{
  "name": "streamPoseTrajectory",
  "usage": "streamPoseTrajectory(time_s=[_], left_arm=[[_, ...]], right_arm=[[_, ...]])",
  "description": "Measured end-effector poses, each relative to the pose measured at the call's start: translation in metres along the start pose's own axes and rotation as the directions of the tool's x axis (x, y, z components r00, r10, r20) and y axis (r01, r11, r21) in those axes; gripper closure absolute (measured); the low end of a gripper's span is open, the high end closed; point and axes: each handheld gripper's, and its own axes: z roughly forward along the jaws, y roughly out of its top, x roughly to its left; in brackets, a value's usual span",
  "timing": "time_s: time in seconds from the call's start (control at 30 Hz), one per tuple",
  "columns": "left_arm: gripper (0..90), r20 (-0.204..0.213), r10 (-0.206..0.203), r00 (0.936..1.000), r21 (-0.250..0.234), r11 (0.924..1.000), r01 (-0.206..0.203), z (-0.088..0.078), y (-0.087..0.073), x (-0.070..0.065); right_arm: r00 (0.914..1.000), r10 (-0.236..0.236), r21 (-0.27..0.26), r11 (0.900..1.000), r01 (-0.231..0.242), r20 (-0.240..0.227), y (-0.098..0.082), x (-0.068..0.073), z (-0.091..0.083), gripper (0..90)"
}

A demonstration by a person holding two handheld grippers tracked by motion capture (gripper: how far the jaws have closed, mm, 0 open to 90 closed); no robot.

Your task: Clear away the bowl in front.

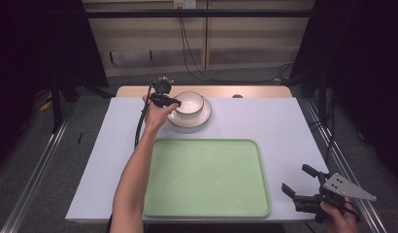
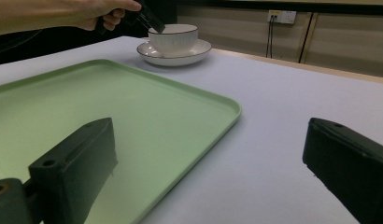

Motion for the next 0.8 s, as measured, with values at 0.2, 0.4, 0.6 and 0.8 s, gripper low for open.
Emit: streamPoseTrajectory(time_s=[0.2,0.4,0.6,0.8], left_arm=[[51.6,-0.004,-0.02,0.9998,0.028,0.9994,0.02,0.003,-0.001,0.004],[60.5,0.032,-0.046,0.9984,0.051,0.9977,0.044,0.007,0.001,0.006],[65.2,0.031,-0.041,0.9987,0.094,0.9948,0.038,0.014,0.006,0.005],[71.1,0.016,-0.041,0.999,0.116,0.9924,0.039,0.02,0.006,0.004]], right_arm=[[1.0,-0.002,0.003,1.0,0.002,-0.006,0.0,0.001,0.0,2.3],[0.9999,-0.01,-0.002,1.0,0.01,-0.002,0.001,0.002,-0.001,2.3],[0.9999,-0.014,-0.003,1.0,0.014,-0.002,0.0,0.0,-0.001,2.3],[0.9996,-0.025,0.002,1.0,0.025,-0.015,0.0,0.001,-0.001,2.0]])
